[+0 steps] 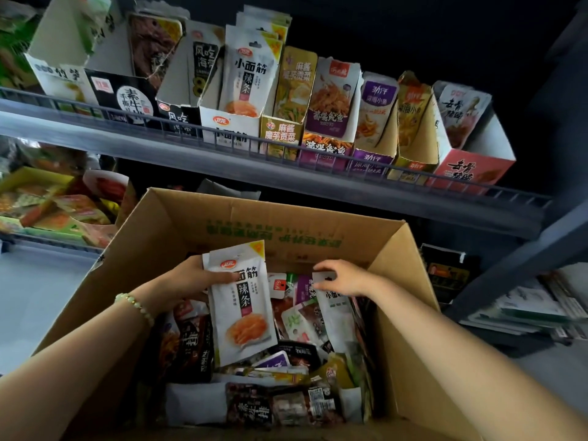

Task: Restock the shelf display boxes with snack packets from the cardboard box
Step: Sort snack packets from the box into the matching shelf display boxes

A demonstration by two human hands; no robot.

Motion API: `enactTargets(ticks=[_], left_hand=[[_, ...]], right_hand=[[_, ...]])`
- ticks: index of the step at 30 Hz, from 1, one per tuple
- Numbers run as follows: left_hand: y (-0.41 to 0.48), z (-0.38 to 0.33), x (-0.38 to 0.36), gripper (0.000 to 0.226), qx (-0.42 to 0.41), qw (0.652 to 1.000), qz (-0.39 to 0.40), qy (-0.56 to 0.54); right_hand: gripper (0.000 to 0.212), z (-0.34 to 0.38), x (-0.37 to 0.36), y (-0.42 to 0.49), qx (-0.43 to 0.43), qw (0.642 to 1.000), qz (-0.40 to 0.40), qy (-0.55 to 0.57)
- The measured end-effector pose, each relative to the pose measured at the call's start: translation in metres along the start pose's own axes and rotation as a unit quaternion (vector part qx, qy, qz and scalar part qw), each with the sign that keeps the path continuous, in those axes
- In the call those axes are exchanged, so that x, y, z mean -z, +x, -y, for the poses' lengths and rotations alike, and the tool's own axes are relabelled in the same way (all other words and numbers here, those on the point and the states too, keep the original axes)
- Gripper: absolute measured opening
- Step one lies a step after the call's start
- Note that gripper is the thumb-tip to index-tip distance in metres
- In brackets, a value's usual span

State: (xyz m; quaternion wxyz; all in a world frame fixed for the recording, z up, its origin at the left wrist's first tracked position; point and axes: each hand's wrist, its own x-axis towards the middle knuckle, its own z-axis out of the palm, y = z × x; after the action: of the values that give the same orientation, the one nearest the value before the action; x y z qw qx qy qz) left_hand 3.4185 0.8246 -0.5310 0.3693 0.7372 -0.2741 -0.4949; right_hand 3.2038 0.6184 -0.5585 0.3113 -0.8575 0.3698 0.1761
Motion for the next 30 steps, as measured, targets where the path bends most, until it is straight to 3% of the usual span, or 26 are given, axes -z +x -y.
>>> enactTargets(ticks=[3, 7, 11, 13, 16, 22, 26, 28, 30], left_hand=[[0.003, 0.004, -0.001, 0.028, 0.008, 1.0, 0.006, -0.013], [0.004, 0.004, -0.008, 0.028, 0.007, 1.0, -0.003, 0.005], [0.003, -0.002, -0.007, 0.033, 0.001, 1.0, -0.023, 0.006], [0.0, -0.006, -0.004, 0.033, -0.006, 1.0, -0.023, 0.01], [-0.003, -0.008, -0.001, 0.033, -0.008, 1.0, -0.023, 0.008], [-0.005, -0.009, 0.0, 0.032, -0.012, 0.999, -0.035, -0.025], [-0.005, -0.01, 0.002, 0.032, -0.012, 0.999, -0.035, -0.018], [-0.004, -0.01, 0.004, 0.031, -0.021, 0.998, -0.049, -0.015], [-0.004, -0.011, 0.008, 0.029, -0.028, 0.997, -0.075, -0.014]], right_hand=[[0.064, -0.002, -0.008, 0.01, -0.004, 0.998, 0.011, -0.069], [0.042, 0.002, -0.021, 0.01, -0.026, 0.988, -0.052, -0.144], [0.02, 0.009, -0.035, 0.004, -0.062, 0.972, -0.207, -0.089], [0.026, 0.009, -0.041, 0.003, -0.089, 0.961, -0.262, -0.023], [0.04, 0.002, -0.047, 0.005, -0.132, 0.939, -0.302, 0.096], [0.035, -0.003, -0.058, 0.002, -0.175, 0.895, -0.347, 0.22], [0.051, 0.002, -0.054, 0.002, -0.23, 0.868, -0.26, 0.354], [0.053, 0.012, -0.048, -0.002, -0.194, 0.85, -0.175, 0.458], [0.038, 0.033, -0.03, -0.016, -0.099, 0.847, -0.077, 0.516]])
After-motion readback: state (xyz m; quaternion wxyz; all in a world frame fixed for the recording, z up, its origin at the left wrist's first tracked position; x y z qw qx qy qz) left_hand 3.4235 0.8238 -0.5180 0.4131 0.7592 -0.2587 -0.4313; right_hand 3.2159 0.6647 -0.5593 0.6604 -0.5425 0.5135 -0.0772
